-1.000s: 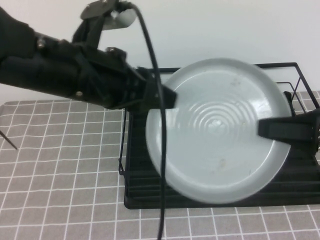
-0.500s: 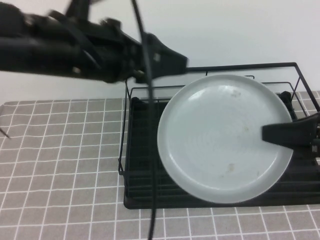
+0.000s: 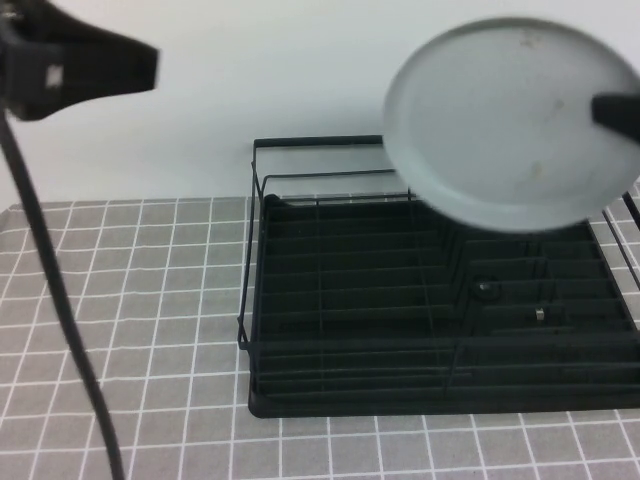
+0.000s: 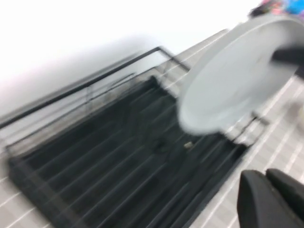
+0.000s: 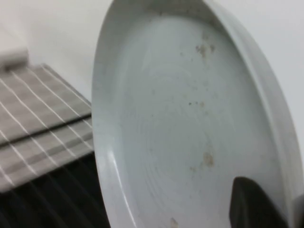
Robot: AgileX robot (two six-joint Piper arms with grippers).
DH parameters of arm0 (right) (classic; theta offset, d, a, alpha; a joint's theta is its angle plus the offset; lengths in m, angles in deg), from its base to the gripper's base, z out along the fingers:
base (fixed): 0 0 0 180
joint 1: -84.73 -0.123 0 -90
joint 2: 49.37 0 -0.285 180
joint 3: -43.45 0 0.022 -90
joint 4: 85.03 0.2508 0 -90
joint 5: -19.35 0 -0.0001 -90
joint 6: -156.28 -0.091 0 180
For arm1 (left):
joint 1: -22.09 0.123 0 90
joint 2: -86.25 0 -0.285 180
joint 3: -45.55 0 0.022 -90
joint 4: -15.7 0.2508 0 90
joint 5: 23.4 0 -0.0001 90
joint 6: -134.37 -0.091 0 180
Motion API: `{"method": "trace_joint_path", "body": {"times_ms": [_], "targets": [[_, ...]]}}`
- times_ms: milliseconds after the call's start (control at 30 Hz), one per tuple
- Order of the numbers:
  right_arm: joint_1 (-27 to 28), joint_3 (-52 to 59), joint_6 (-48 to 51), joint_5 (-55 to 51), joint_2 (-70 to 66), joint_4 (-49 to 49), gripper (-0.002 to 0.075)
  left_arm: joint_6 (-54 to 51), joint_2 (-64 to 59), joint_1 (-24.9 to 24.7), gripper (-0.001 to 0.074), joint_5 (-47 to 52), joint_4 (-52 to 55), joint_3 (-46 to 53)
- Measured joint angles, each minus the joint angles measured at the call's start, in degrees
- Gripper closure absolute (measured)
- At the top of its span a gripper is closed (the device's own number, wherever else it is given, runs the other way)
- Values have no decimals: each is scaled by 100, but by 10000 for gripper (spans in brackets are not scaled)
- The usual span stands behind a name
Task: Place plate on rack
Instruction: Place the plate on the rack
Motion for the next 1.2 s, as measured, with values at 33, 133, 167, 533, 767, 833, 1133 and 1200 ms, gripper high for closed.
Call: {"method": "trace_joint_path", "body": {"times_ms": [33, 133, 167, 533, 767, 833, 1133, 1200], "targets": [[0, -213, 0, 29, -25, -389, 729, 86, 119, -13, 734, -15, 191, 0], [0, -748, -13, 38, -108, -1441, 729, 360, 421, -11, 734, 0, 632, 24], [0, -883, -22, 26, -161, -1753, 729, 441, 539, -11, 734, -82, 741, 82], [-20, -1581, 573, -236, -958, -2554, 729, 383, 2187, -11, 734, -2609, 876, 2507], [-303, -1623, 1216, 575, -1537, -2466, 729, 142, 2586, -11, 735, -3192, 887, 3159], [-414, -1623, 1303, 749, -1695, -2469, 729, 142, 2573, -11, 735, -3207, 887, 3197], [-680, -1623, 1890, 1107, -2049, -2469, 729, 142, 2546, -11, 734, -3194, 907, 3197], [-694, -1623, 1980, 1172, -2103, -2449, 729, 142, 2546, -11, 734, -3194, 929, 3197]]}}
